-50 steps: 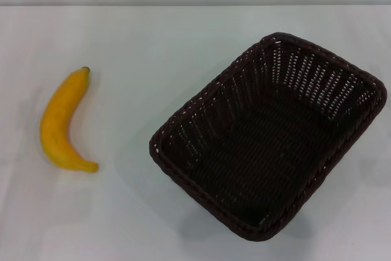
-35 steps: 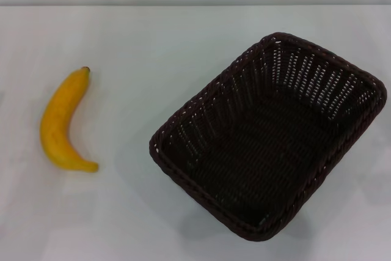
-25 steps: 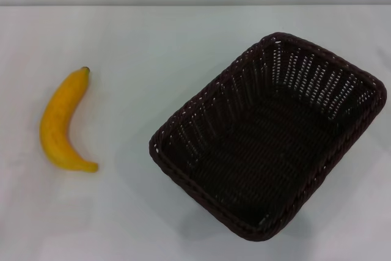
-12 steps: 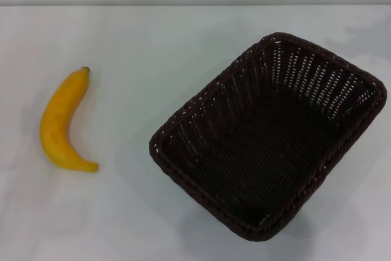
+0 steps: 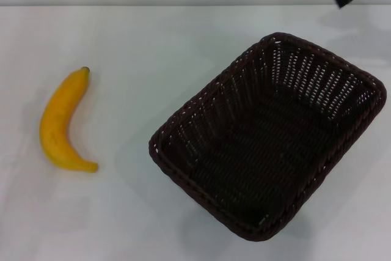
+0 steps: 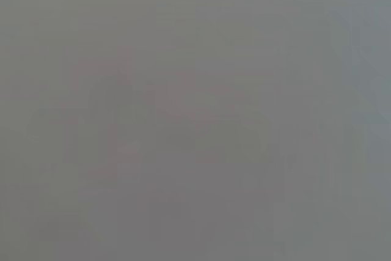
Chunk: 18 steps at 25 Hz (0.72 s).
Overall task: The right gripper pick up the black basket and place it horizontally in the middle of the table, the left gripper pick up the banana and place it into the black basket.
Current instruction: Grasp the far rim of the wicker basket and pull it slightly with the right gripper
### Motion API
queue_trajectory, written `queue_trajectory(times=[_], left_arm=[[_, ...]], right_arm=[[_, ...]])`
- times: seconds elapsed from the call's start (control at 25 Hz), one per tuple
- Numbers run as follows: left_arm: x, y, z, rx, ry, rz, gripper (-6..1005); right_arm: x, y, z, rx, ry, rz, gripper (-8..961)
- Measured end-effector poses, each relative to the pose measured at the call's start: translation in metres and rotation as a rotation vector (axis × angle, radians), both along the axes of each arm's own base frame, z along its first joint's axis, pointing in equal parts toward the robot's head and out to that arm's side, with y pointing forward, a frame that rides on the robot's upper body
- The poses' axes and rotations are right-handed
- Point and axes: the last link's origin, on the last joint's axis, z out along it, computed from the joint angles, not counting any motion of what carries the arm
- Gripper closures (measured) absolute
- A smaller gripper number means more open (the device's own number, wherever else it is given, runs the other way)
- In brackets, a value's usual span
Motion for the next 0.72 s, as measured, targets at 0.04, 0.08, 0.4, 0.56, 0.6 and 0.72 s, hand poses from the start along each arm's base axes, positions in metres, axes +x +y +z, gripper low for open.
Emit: queue_trajectory(times=[0.04,0.08,0.4,0.56,0.6,0.72], left_arm=[[-0.001,0.000,0.000,-0.003,-0.002,0.004,131],[-0.001,0.001,-0.001,-0.004,-0.002,0.007,131],[0.000,0.004,-0.002,-0.013,-0.003,0.004,132],[0.001,0.004,-0.003,-0.017,-0.004,0.000,132],[0.001,0.004,-0.003,-0.018,-0.005,-0.002,132],[0.001,0.004,-0.003,-0.021,-0.010,-0.005,132]], right_arm=[[-0.001,0.002,-0.006,-0.014,-0.014,-0.008,253],[-0.002,0.003,-0.012,-0.030,-0.027,-0.013,241],[-0.008,0.001,-0.055,-0.116,-0.153,-0.008,250],[-0.005,-0.003,-0.068,-0.140,-0.203,-0.013,263],[-0.004,-0.004,-0.072,-0.145,-0.216,-0.014,266],[-0.002,-0.004,-0.079,-0.146,-0.241,-0.016,275]])
